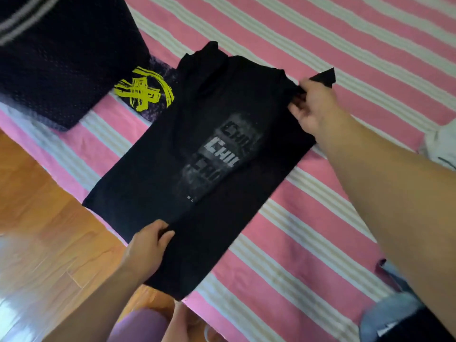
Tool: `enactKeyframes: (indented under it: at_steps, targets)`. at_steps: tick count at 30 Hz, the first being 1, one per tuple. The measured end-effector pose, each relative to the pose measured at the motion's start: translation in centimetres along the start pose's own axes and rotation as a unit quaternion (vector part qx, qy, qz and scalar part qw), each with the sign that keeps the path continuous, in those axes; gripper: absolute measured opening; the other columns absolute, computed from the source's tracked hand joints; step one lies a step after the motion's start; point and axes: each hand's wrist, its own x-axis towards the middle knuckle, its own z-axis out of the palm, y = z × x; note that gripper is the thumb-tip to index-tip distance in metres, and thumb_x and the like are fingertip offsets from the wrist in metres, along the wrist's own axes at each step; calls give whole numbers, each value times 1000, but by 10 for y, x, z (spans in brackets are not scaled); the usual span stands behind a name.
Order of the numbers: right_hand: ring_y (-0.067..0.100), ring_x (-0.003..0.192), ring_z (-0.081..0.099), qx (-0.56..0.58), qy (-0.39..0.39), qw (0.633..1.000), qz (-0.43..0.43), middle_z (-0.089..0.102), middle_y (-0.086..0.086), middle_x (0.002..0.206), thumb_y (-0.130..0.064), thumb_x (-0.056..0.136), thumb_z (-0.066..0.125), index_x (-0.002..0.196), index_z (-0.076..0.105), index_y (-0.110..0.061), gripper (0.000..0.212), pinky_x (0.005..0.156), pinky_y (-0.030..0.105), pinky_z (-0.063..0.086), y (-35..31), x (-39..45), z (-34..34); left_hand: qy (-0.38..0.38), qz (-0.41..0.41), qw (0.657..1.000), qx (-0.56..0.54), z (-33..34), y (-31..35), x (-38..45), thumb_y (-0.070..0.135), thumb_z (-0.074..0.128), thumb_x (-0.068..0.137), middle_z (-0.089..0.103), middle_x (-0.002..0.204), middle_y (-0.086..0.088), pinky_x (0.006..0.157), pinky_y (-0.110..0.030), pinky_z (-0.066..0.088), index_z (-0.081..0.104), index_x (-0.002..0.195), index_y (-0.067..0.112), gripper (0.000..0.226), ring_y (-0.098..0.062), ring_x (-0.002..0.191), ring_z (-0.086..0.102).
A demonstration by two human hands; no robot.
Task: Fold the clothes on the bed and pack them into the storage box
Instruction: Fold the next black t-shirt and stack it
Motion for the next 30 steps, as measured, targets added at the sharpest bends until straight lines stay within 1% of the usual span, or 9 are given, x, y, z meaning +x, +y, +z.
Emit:
enactKeyframes:
  at_steps: [7,12,15,17,20,23,25,27,30]
  targets:
    - [20,98,73,-113,-67,991,39,68,7,121,-17,102,56,138,50,-13,37,74,32,61,69,60,33,-43,-50,998,7,24,-59,43,24,63,99,60,81,2,71,-32,38,57,90,21,11,-25,80,60]
    - [21,121,58,-185,-164,968,38,55,-3,141,-17,104,51,148,42,-26,46,101,41,51,71,58,26,-21,-92,995,-18,29,-63,35,25,61,100,64,86,-1,74,-34,44,59,95,19,8,-29,84,63]
    - [19,117,60,-348,-44,934,-62,63,-3,127,-11,99,57,136,57,-22,38,99,35,50,78,54,-5,-42,-124,991,-1,23,-64,29,28,56,102,67,89,-5,73,-34,45,57,94,21,10,-30,87,65]
    - [23,111,63,-481,69,863,-142,63,4,124,-9,93,60,125,64,-18,33,95,31,49,78,57,-46,-67,-133,987,57,20,-59,29,33,51,103,69,98,-6,76,-34,48,52,95,24,13,-30,96,67]
    - [29,103,61,-583,113,794,-130,54,15,134,-7,88,61,132,58,-14,44,87,32,48,74,68,-111,-54,-127,977,163,17,-31,31,37,51,97,65,109,-5,84,-40,53,44,100,22,17,-28,105,63]
    - [29,100,58,-597,136,788,-63,47,16,141,1,87,59,143,48,-17,60,81,32,47,69,75,-145,-12,-111,983,142,17,11,38,35,57,92,60,121,-8,88,-44,49,47,121,18,35,-32,112,58]
    - [33,110,59,-591,131,793,-65,44,15,144,6,85,54,149,41,-22,71,85,38,53,70,78,-150,-18,-100,990,98,16,36,50,34,57,93,58,128,-11,93,-45,47,44,138,17,50,-33,117,56]
    - [37,111,59,-582,125,798,-97,42,16,145,10,81,50,152,35,-25,80,86,44,56,67,80,-151,-12,-70,997,39,14,67,77,33,58,94,58,129,-10,94,-45,48,41,142,17,54,-31,117,56]
    - [36,110,55,-609,114,776,-120,35,12,145,11,86,48,156,26,-27,83,81,35,46,62,84,-148,-22,-41,996,-71,5,133,149,36,60,95,61,117,-4,82,-37,48,41,139,20,51,-23,99,59]
